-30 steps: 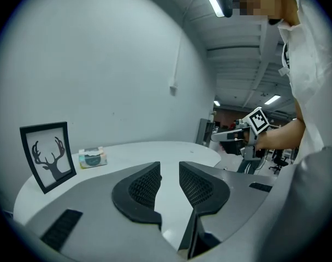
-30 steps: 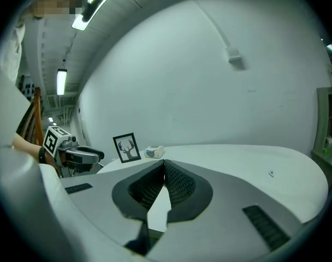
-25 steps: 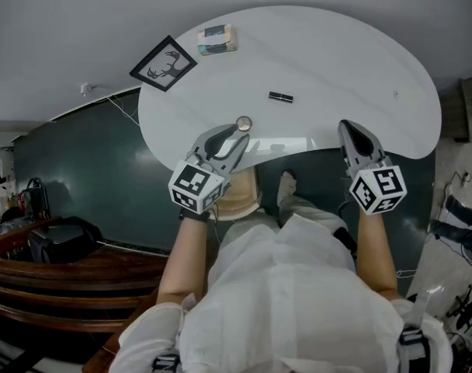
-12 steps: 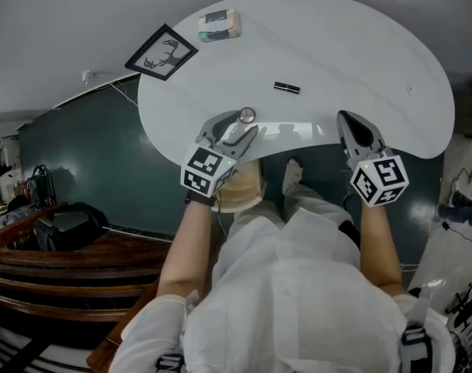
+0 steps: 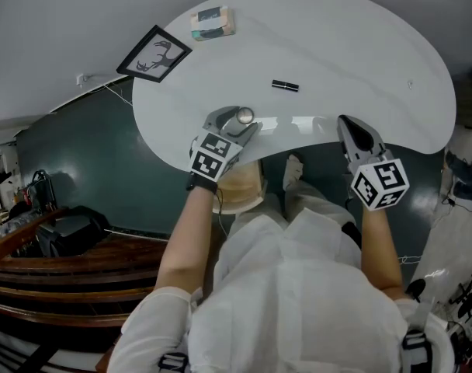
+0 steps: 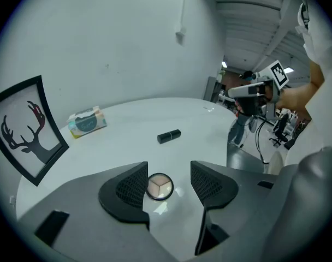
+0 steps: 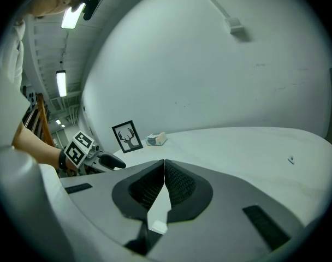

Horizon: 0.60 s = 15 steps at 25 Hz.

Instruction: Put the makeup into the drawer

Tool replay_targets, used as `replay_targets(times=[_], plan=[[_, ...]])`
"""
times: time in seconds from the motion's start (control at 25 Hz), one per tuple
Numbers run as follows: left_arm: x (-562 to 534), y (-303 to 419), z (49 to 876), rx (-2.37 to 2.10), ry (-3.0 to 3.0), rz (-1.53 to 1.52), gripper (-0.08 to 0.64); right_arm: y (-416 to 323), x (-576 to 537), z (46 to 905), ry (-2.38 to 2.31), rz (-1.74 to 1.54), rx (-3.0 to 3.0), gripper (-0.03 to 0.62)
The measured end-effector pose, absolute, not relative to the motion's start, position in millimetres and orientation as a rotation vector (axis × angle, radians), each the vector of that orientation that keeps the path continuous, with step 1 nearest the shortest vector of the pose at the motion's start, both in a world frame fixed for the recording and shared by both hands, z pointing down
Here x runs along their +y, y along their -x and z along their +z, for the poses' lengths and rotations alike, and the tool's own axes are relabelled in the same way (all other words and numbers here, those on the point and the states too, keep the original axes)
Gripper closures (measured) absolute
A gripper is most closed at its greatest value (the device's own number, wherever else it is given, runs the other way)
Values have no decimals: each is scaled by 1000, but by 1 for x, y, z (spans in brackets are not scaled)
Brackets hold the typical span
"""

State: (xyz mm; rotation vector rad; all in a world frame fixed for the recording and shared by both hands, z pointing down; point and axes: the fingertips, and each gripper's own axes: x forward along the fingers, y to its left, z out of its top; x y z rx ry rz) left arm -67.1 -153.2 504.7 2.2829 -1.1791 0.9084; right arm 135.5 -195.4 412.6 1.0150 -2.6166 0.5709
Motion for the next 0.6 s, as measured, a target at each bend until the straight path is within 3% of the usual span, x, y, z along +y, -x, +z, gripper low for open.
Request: replay_targets(times=[0.6], plan=[[-160, 76, 557, -1125, -2150, 1110, 304, -131, -191, 415, -990, 580, -2606, 581]])
